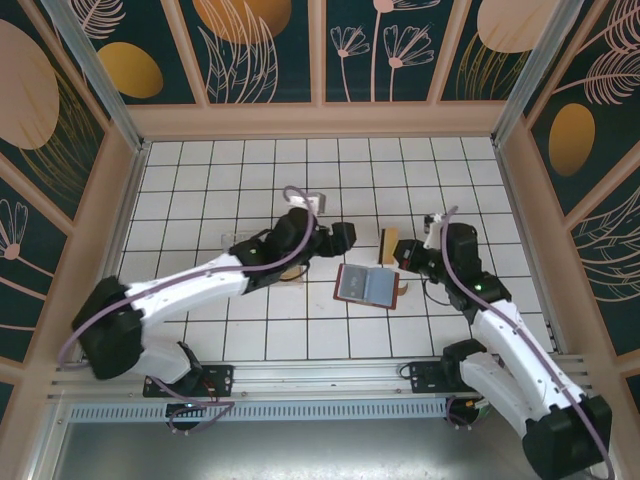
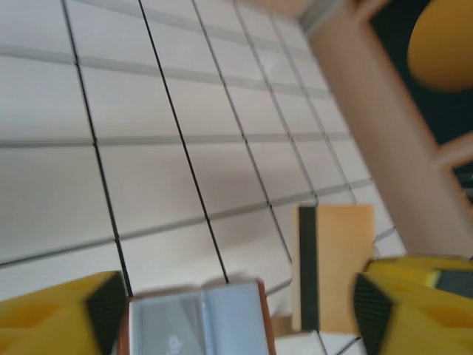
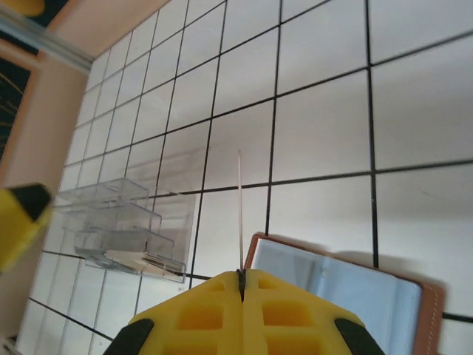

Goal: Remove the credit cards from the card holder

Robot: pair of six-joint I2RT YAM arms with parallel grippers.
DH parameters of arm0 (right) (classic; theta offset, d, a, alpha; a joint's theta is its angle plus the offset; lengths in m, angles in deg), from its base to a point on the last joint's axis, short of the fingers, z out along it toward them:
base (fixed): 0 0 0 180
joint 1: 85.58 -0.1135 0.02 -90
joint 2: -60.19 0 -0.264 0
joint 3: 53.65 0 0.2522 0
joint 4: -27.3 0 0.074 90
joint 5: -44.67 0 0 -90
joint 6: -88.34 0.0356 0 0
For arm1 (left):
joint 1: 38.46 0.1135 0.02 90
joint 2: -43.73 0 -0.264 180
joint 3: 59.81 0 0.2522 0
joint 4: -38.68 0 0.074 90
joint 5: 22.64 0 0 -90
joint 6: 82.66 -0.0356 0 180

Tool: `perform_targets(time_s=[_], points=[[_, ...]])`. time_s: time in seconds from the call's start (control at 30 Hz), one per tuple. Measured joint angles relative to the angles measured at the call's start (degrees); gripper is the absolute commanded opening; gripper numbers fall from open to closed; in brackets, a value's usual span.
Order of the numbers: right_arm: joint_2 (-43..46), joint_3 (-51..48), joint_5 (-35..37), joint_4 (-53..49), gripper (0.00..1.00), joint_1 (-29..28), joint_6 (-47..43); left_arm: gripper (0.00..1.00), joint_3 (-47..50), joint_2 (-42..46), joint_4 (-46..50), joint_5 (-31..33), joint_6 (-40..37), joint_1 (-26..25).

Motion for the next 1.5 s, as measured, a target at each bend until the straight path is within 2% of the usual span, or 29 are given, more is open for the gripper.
perform_targets(time_s=[0.2,0.4,0.63,0.8,0.97,1.5], points=[[-11.0,9.7,7.0,2.1,0.0,-14.4,-10.6,0.99,5.9,15.0,4.7,13.7,0.3,0.3],[-22.8,17.7,6.1,4.4,0.0,-22.0,-26.0,0.99,12.6,31.3,9.7,24.6,0.4,0.5],[-40.6,35.3,4.1,-1.6,0.0,-28.4,-43.3,0.99,19.2,47.8,13.4,30.5,0.5,0.5],[-50.2,42.1,5.3,-7.2,0.0,-33.3,-54.3,0.98,19.7,50.8,16.3,31.6,0.5,0.5],[-55.3,45.9,6.6,-11.8,0.0,-35.0,-59.4,0.98,20.2,52.2,17.8,31.6,0.3,0.5],[-57.4,46.3,11.3,-14.0,0.0,-38.0,-65.0,0.99,21.0,52.9,19.5,31.5,0.1,0.6]])
